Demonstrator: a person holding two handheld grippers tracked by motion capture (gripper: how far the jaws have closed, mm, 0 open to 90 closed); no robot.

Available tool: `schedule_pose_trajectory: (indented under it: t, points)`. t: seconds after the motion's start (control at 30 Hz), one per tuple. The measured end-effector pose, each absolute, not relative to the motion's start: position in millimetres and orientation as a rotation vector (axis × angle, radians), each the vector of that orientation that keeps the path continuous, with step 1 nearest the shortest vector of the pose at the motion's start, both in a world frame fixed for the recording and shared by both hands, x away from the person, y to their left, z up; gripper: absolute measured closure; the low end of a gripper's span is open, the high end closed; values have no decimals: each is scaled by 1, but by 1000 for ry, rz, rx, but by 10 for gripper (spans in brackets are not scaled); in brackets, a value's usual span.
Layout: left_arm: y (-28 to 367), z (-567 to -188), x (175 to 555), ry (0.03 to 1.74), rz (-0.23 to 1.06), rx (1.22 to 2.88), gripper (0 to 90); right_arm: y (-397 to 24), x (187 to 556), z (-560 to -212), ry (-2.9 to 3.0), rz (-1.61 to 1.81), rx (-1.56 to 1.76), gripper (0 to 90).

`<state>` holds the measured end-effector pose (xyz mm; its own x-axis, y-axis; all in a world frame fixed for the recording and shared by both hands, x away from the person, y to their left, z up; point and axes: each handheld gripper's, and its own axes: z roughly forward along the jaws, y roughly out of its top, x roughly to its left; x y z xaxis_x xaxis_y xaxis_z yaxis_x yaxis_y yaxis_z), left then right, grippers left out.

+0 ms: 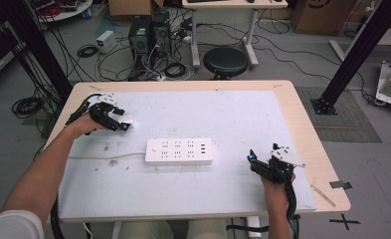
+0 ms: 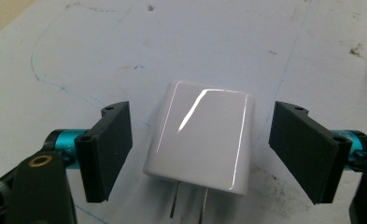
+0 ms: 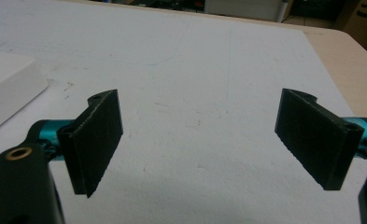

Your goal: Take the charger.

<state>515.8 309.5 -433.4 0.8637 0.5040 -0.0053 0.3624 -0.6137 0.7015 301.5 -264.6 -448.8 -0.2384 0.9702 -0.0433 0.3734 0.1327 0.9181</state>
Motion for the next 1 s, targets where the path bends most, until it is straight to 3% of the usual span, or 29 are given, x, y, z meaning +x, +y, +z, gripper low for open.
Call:
schedule_pose_trajectory:
  t: [0.37,0.53,1.0]
  points:
    - [309,-440,518,652,212,2329,306,-265,302,-449,1720,1098,1314,155]
    - [309,-437,516,668,236,2335,421,-266,302,-449,1720,1097,1311,155]
    - [310,-422,502,800,289,2308,425,-265,302,-449,1733,1104,1314,155]
